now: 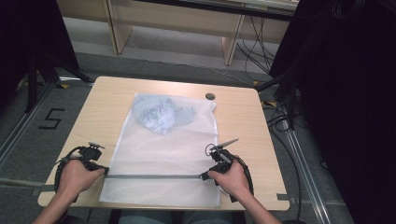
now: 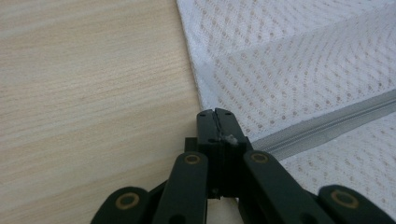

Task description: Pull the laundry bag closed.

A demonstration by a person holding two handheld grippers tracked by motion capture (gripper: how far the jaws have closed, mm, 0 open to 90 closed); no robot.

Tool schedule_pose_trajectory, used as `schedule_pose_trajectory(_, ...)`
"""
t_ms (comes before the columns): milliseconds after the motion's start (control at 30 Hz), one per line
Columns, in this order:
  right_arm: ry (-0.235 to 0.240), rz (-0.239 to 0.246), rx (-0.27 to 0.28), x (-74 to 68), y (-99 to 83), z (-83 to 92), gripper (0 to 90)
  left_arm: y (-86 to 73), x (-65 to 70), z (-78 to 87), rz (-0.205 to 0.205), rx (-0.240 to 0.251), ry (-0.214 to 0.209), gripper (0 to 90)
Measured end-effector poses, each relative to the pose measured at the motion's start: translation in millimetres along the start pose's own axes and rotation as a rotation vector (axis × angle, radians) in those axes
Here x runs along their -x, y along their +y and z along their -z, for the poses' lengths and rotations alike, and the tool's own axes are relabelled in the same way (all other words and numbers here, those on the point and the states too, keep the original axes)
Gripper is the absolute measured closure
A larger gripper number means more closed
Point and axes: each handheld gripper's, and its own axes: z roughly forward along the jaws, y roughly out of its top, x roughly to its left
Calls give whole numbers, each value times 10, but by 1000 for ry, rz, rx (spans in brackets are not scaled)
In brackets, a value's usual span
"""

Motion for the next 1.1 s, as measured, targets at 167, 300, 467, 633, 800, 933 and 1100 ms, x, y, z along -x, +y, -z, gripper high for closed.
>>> schedule_pose_trajectory(167, 3, 5, -6, 21, 0, 15, 868, 0, -1, 2, -1, -1, 1, 897)
schedule_pose_trajectory(300, 25, -30, -24, 3, -3, 30, 869, -2, -2, 1, 0, 3, -1, 898)
schedule_pose_trajectory(467, 18, 12, 4, 51, -3, 39, 868, 1, -2, 1, -1, -1, -1, 897)
schedule_pose_trajectory(633, 22, -27, -13, 44, -9, 64, 869, 0, -2, 1, -1, 0, -1, 897)
schedule_pose_trajectory(800, 16, -34, -8, 64, -15, 84, 868, -2, -1, 0, 0, 4, 0, 898)
schedule_pose_trajectory(933, 17, -39, -11, 77, -19, 97, 869, 1, -2, 2, -1, -1, 0, 897)
schedule_pose_trajectory(1100, 14, -23, 10, 108, -24, 101, 868, -1, 0, -1, 3, 6, -1, 898)
